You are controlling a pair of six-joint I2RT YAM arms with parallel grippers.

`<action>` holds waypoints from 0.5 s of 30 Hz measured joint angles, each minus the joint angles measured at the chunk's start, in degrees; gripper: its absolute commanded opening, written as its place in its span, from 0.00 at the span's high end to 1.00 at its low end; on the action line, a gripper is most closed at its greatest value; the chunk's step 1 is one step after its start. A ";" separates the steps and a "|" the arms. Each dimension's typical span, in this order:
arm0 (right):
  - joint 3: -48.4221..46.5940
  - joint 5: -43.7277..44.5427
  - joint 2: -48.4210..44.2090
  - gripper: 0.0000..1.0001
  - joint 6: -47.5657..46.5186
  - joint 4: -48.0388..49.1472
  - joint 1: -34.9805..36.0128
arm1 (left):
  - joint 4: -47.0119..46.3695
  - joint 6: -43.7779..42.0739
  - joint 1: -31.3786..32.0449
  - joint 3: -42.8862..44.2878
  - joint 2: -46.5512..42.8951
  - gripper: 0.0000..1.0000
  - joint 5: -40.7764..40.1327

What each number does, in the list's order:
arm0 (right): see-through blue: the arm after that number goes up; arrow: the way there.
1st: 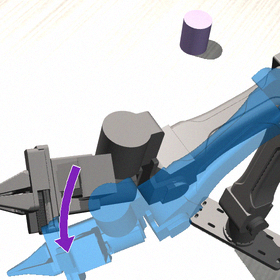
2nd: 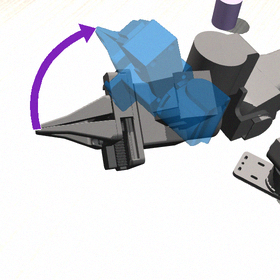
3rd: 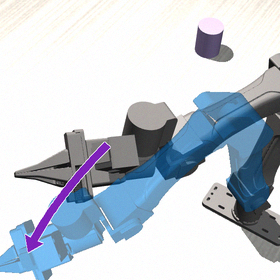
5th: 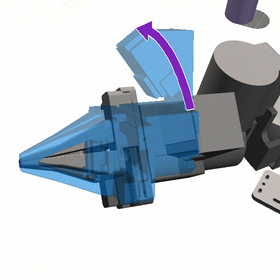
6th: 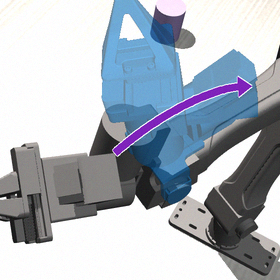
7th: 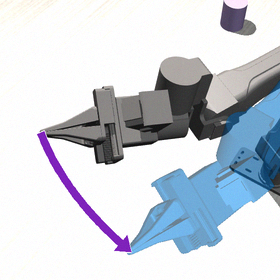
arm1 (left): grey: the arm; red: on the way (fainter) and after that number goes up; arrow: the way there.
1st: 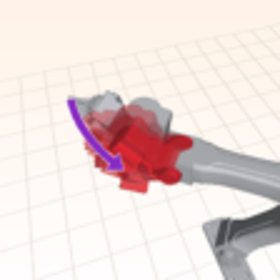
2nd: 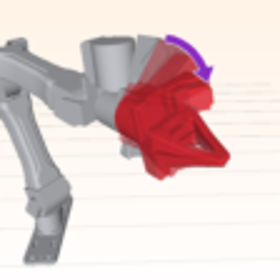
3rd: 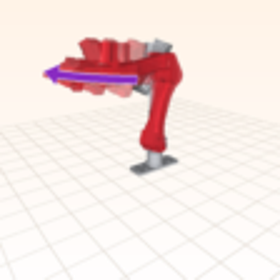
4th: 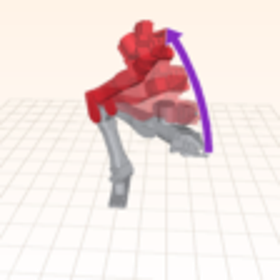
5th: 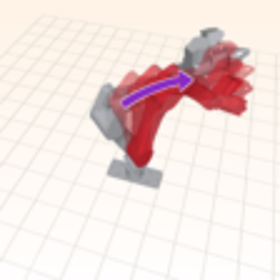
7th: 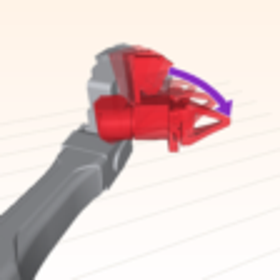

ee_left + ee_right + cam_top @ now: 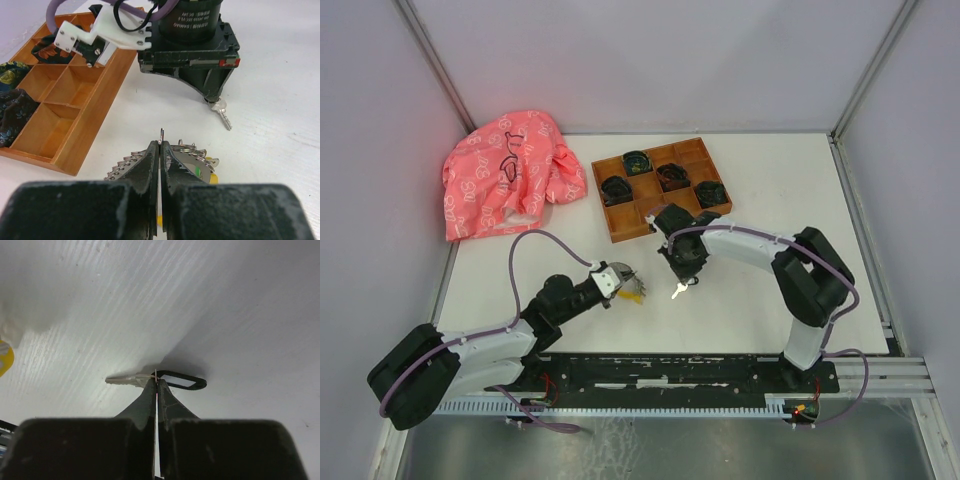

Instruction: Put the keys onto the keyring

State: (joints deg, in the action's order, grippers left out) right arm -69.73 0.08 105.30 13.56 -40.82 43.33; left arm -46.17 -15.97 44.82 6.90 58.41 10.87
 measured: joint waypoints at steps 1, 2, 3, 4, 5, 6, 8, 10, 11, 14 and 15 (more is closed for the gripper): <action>0.50 0.00 -0.98 0.99 -0.68 0.22 0.00 | -0.26 -0.02 0.00 0.00 0.00 0.97 0.20; 1.25 -0.02 -2.51 0.99 -1.64 0.37 0.00 | -0.61 -0.02 -0.02 0.00 0.00 0.97 0.37; 1.97 -0.04 -4.22 0.99 -2.60 0.48 0.07 | -0.94 -0.04 -0.02 0.00 0.00 0.97 0.79; 2.62 -0.07 -6.03 0.99 -3.63 0.55 0.11 | -1.18 -0.07 -0.02 0.00 0.00 0.97 1.33; 3.21 -0.07 -7.78 0.99 -4.68 0.72 0.24 | -1.51 -0.11 -0.02 -0.02 0.00 0.97 1.75; 3.96 -0.07 -9.88 0.99 -6.01 1.14 0.44 | -1.97 -0.15 0.00 -0.07 0.00 0.97 2.38; 5.57 -0.07 -14.47 0.99 -8.79 1.88 1.09 | -2.82 -0.33 -0.02 -0.22 0.00 0.97 3.50; 7.17 -0.26 -18.78 0.99 -11.41 2.86 2.12 | -3.67 -0.96 0.00 -0.52 0.00 0.97 4.94; 8.02 -0.44 -21.03 0.99 -12.87 3.30 2.80 | -3.93 -1.46 0.00 -0.63 0.04 0.97 5.97; 10.16 -1.11 -26.32 0.99 -17.14 4.26 4.70 | -5.88 -2.80 -0.02 -1.31 0.72 0.97 9.25; 11.15 -1.44 -28.02 0.99 -18.93 4.76 5.51 | -6.32 -3.10 0.00 -1.49 0.90 0.97 9.77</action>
State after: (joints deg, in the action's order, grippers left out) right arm -58.59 -1.37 77.28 -5.37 -36.05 48.84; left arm -52.49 -19.07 44.82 5.41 59.31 20.64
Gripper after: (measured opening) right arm 0.014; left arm 0.043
